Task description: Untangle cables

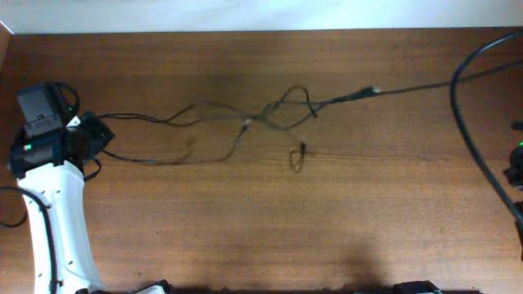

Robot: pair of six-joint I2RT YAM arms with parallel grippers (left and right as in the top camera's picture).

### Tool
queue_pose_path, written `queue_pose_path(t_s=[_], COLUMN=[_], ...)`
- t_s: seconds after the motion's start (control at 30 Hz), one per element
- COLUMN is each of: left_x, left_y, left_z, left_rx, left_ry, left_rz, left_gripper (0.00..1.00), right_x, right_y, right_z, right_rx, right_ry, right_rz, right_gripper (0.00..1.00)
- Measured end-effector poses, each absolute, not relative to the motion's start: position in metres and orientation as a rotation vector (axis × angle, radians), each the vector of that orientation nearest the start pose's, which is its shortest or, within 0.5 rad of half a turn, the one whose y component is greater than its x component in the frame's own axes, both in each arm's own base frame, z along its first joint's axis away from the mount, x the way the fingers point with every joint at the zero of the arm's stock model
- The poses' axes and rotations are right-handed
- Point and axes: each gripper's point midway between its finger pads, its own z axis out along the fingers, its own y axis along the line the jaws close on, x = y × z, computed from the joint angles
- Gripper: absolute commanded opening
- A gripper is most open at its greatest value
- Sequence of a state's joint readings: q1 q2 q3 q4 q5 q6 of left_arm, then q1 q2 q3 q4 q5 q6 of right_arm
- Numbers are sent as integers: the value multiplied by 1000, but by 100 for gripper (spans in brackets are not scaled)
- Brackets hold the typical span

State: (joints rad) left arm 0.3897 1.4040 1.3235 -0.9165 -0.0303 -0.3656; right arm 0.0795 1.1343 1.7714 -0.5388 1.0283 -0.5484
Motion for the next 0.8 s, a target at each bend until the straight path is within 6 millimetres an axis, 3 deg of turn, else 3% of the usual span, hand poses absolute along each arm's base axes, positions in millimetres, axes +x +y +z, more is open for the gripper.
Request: queue_pose_path(t_s=[0.2, 0.4, 0.5, 0.7, 0.8], left_x=[332, 340, 353, 369, 366], left_y=[134, 116, 89, 17, -2], left_z=[206, 208, 216, 232, 229], left_rx=[-946, -874, -682, -280, -214], left_ry=[2390, 2404, 2412, 2409, 2442], left_rz=[-19, -155, -320, -557, -565], left_gripper=[0, 0, 0, 2, 9], right_x=[251, 282, 287, 271, 267], right_y=[-122, -79, -40, 35, 50], right_z=[551, 507, 461, 385, 360], right_rx=[351, 162, 71, -96, -116], right_ry=[1623, 1775, 1948, 2295, 2421], right_rz=[-1032, -675, -371, 156, 267], right_gripper=[4, 4, 4, 4, 4])
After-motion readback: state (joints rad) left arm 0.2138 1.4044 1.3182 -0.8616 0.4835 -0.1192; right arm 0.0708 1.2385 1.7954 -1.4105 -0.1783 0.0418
